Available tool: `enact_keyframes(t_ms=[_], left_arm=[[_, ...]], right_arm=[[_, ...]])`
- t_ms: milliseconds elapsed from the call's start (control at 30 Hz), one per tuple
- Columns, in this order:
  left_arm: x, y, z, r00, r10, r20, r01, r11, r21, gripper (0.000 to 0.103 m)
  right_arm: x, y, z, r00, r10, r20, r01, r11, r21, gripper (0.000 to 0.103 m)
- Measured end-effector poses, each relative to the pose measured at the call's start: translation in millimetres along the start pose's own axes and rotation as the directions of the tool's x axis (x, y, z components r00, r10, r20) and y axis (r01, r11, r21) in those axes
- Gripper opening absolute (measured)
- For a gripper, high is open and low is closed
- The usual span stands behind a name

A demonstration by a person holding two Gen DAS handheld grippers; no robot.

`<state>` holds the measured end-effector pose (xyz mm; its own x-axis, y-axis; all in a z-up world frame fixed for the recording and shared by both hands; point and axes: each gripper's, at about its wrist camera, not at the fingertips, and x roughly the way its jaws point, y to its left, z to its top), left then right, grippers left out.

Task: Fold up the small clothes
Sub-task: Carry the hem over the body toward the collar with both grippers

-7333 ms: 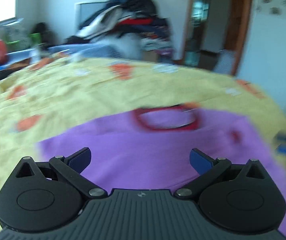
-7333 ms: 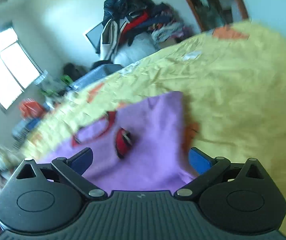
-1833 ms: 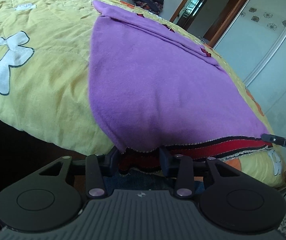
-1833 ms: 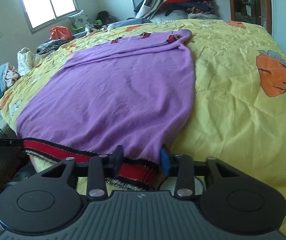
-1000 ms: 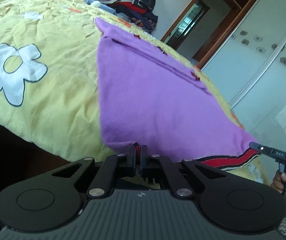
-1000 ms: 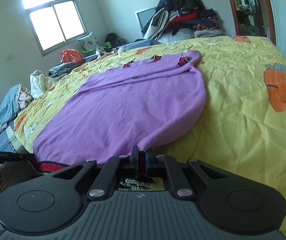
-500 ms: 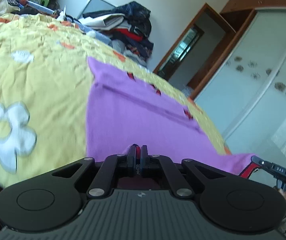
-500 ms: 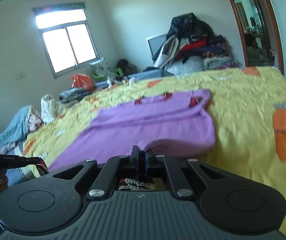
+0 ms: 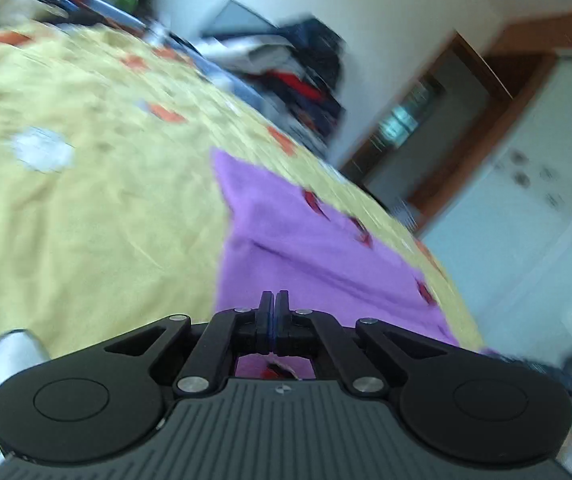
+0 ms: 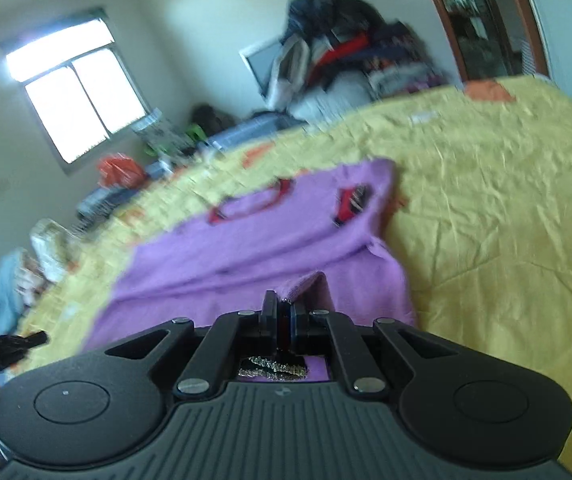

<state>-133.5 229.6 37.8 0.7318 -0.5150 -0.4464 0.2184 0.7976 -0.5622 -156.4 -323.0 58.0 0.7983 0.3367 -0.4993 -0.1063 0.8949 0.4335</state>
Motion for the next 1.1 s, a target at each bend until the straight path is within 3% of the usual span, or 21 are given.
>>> enact_keyframes(t_ms=[100,133,167,233,333,400,467,533,600,667,733,800,833,867,933,1100], left_arm=[[8.2,-12.4,-3.1,0.996,0.017,-0.085,-0.002,0.985,0.172,0.003],[9.5,-16.5,-6.1,0.995,0.026,-0.097,-0.002,0.971,0.238,0.015],[11.9,-21.2,-9.4,0.993,0.047,-0.11,-0.011,0.951,0.309,0.023],[19.5,-28.8,-16.3,0.985,0.089,-0.145,-0.017,0.899,0.438,0.035],[31.2,-32.8,-27.0,0.975,0.092,-0.204,0.033,0.842,0.538,0.036],[37.7,-35.9,-33.1,0.966,0.081,-0.246,0.081,0.807,0.586,0.037],[41.8,-39.5,-38.2,0.965,0.08,-0.248,0.1,0.767,0.634,0.045],[46.7,-41.4,-38.3,0.961,0.073,-0.268,0.12,0.761,0.637,0.047],[49.9,-43.3,-37.2,0.957,0.068,-0.284,0.136,0.756,0.641,0.046],[54.8,-47.6,-35.9,0.955,0.076,-0.287,0.137,0.745,0.653,0.035],[58.9,-50.0,-33.6,0.947,0.072,-0.313,0.156,0.749,0.644,0.024],[59.5,-51.8,-32.8,0.944,0.081,-0.32,0.156,0.745,0.649,0.019],[60.2,-52.9,-32.4,0.944,0.088,-0.318,0.151,0.742,0.653,0.014],[59.6,-53.5,-31.5,0.945,0.096,-0.311,0.141,0.74,0.658,0.013],[58.0,-55.0,-31.7,0.95,0.108,-0.292,0.121,0.737,0.665,0.01],[44.7,-57.1,-27.2,0.973,0.1,-0.208,0.063,0.751,0.657,0.009]], right_arm=[[18.0,-3.7,-2.7,0.997,0.022,-0.074,-0.022,1.0,0.0,0.014],[20.1,-1.5,-4.7,0.995,0.008,-0.1,-0.01,1.0,-0.026,0.031],[20.8,-0.5,-6.7,0.993,-0.003,-0.116,-0.003,0.999,-0.048,0.062],[13.6,-1.0,-10.3,0.996,0.01,-0.093,-0.019,0.995,-0.095,0.09],[-6.1,5.1,-14.7,0.999,-0.017,-0.034,0.007,0.964,-0.264,0.089],[-14.4,7.4,-15.6,1.0,-0.029,-0.006,0.024,0.927,-0.374,0.089],[-17.8,11.7,-16.5,0.999,-0.044,0.012,0.045,0.873,-0.486,0.088],[-13.0,14.7,-14.7,0.999,-0.037,-0.008,0.026,0.827,-0.561,0.088],[-0.9,16.0,-9.7,0.999,-0.016,-0.037,-0.009,0.807,-0.59,0.081],[14.8,20.4,-4.5,0.997,0.009,-0.076,-0.054,0.78,-0.624,0.06],[33.2,29.1,-2.2,0.993,0.001,-0.115,-0.08,0.73,-0.679,0.051],[50.4,37.3,-5.2,0.988,-0.029,-0.151,-0.094,0.662,-0.744,0.038],[57.0,40.2,-7.6,0.986,-0.044,-0.162,-0.099,0.631,-0.77,0.02],[62.4,42.2,-10.3,0.984,-0.065,-0.167,-0.094,0.609,-0.788,0.008],[63.4,45.4,-12.1,0.987,-0.073,-0.143,-0.073,0.589,-0.805,0.007],[40.3,53.0,-7.9,0.998,-0.038,-0.052,-0.018,0.62,-0.784,0.006]])
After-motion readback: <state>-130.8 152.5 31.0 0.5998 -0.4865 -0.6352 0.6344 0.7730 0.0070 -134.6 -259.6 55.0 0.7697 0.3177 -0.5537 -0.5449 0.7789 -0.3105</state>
